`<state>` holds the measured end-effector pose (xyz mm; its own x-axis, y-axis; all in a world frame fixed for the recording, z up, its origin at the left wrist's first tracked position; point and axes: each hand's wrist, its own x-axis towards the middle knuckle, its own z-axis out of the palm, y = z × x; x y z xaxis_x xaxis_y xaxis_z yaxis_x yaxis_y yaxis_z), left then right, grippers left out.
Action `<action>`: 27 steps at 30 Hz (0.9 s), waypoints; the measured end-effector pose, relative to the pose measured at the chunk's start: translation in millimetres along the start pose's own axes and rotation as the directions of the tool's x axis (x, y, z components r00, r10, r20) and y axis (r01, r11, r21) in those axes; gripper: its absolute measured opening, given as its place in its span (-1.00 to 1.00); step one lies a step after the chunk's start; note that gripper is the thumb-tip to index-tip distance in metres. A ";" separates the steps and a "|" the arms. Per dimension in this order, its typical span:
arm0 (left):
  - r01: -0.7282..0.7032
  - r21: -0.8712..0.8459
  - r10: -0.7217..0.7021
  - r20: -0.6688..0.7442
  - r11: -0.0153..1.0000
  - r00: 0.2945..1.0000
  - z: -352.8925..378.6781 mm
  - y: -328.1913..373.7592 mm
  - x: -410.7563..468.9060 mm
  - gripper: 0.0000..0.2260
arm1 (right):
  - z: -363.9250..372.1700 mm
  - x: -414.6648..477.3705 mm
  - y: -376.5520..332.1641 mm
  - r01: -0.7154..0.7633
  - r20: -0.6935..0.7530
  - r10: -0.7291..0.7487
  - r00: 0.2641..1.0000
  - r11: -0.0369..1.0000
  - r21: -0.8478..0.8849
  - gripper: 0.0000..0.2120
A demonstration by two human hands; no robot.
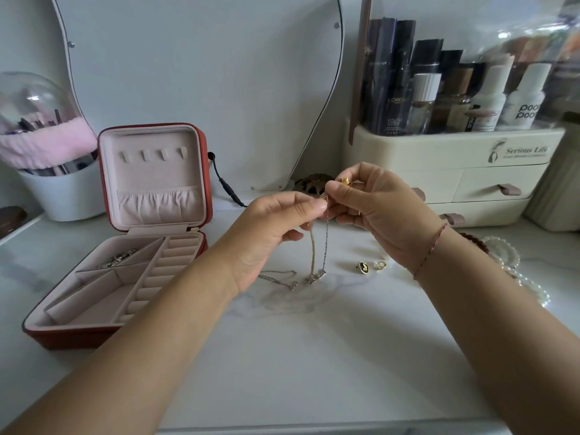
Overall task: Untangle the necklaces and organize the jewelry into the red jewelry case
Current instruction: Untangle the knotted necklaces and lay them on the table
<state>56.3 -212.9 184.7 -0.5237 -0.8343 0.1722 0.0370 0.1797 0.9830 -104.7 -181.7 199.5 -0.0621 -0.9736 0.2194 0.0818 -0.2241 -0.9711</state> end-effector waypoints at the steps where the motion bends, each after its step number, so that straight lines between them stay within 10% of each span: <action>1: -0.003 0.045 0.004 -0.025 0.999 1.000 -0.5 -0.7 0.0 -0.89 | 0.7 -0.4 0.4 0.005 -0.004 -0.005 1.000 1.000 0.000 -0.84; 20: -0.156 0.532 0.273 -0.149 0.832 0.950 -6.3 -8.5 2.2 -0.80 | -1.9 2.7 -4.0 0.197 -0.121 -0.196 0.973 0.980 -0.002 -0.78; 27: -0.064 0.281 0.097 -0.105 0.958 0.990 -0.9 -8.8 2.8 -0.80 | -6.4 -0.4 -7.9 0.088 -0.009 -0.088 0.996 0.996 0.022 -0.82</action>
<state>55.3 -217.3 176.6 -0.4258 -0.8630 0.2721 -0.1703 0.3717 0.9126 -111.8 -179.3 206.4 -0.0777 -0.9498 0.3031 0.0980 -0.3098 -0.9457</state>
